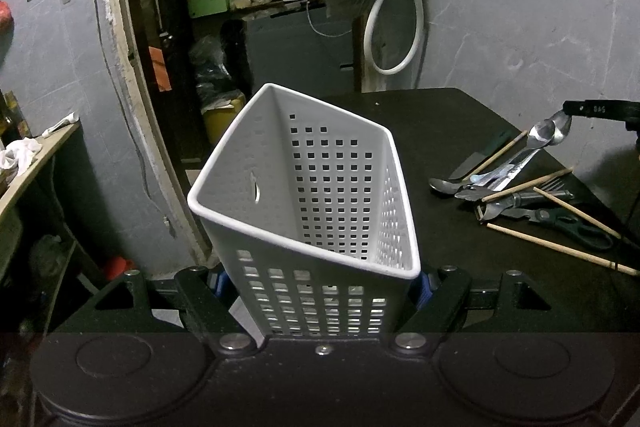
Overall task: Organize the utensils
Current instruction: 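Grasp another metal spoon from the pile with the right tool, then carry the spoon with the right tool and lower it into the caddy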
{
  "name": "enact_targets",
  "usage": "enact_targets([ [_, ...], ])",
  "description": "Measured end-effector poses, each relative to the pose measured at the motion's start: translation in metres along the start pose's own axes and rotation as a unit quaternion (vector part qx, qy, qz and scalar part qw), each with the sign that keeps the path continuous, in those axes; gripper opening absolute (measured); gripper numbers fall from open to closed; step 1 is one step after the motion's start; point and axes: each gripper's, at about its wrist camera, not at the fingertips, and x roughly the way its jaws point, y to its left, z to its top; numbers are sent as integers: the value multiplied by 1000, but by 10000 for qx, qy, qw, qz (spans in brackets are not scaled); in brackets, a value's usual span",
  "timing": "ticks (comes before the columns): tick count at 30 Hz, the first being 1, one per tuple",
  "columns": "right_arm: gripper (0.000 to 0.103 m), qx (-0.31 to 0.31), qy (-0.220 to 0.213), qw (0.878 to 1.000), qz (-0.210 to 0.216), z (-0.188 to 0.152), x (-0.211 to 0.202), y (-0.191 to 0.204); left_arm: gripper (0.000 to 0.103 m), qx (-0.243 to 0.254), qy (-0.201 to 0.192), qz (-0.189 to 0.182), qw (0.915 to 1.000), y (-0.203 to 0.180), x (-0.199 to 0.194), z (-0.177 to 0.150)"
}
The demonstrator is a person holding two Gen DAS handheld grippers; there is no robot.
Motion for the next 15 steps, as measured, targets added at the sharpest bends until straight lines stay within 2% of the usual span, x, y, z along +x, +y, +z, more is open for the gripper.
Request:
enact_targets([
  [10,0,-785,-293,9961,-292,14,-29,12,79,81,-141,-196,9997,0,8,2],
  [15,0,-1032,-352,9936,-308,22,-36,22,78,70,-195,-313,9993,2,11,4],
])
